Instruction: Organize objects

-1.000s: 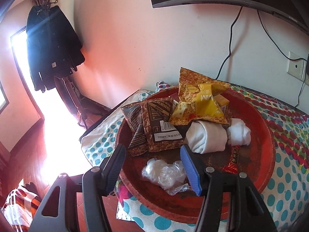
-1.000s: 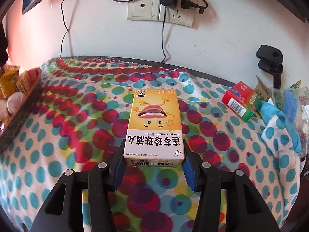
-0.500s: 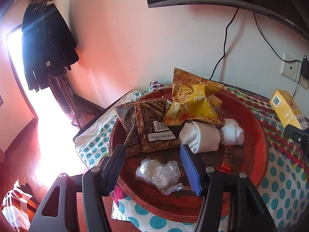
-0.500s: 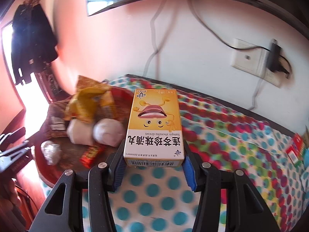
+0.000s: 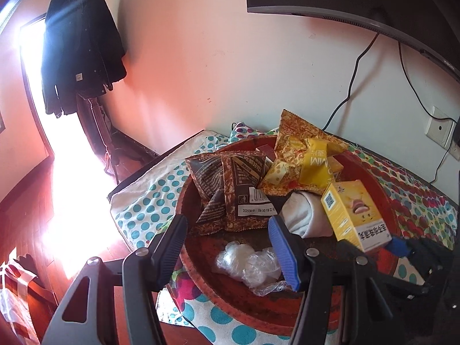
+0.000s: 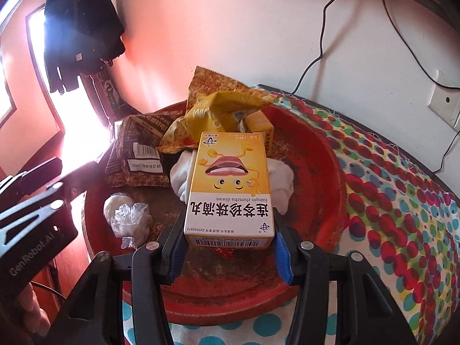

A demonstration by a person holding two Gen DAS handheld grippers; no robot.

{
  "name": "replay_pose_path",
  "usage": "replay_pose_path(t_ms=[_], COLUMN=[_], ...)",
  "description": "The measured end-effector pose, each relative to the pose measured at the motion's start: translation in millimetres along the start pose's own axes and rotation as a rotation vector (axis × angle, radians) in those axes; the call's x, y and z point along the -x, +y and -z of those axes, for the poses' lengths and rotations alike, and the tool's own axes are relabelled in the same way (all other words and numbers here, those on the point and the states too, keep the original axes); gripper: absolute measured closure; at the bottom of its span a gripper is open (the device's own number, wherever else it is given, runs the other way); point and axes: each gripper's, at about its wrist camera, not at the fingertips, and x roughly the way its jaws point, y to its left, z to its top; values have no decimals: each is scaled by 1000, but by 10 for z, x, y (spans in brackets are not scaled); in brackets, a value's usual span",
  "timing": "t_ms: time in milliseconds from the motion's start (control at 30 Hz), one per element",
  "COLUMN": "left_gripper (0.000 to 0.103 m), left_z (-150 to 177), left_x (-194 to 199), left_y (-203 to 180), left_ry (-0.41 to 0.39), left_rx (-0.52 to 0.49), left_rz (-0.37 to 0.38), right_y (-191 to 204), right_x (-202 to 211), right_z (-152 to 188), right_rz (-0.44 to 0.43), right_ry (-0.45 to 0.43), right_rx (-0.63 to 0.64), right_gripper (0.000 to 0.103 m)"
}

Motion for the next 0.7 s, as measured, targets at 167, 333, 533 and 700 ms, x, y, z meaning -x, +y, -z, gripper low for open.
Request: replay_pose_path(t_ms=[167, 333, 533, 700], left_gripper=[42, 42, 42, 42], left_z=[-7, -3, -13, -20], left_x=[-25, -50, -49, -8], left_y=[40, 59, 54, 34], left_ry=[6, 21, 26, 27], left_rx=[15, 30, 32, 20], left_rz=[0, 18, 11, 1], right_y=[94, 118, 86, 63], right_x=[-193, -254, -187, 41], right_z=[24, 7, 7, 23], right_rz=[4, -3, -5, 15], right_ry=[46, 60, 55, 18], right_rx=[6, 0, -23, -27], right_gripper=[55, 54, 33, 10])
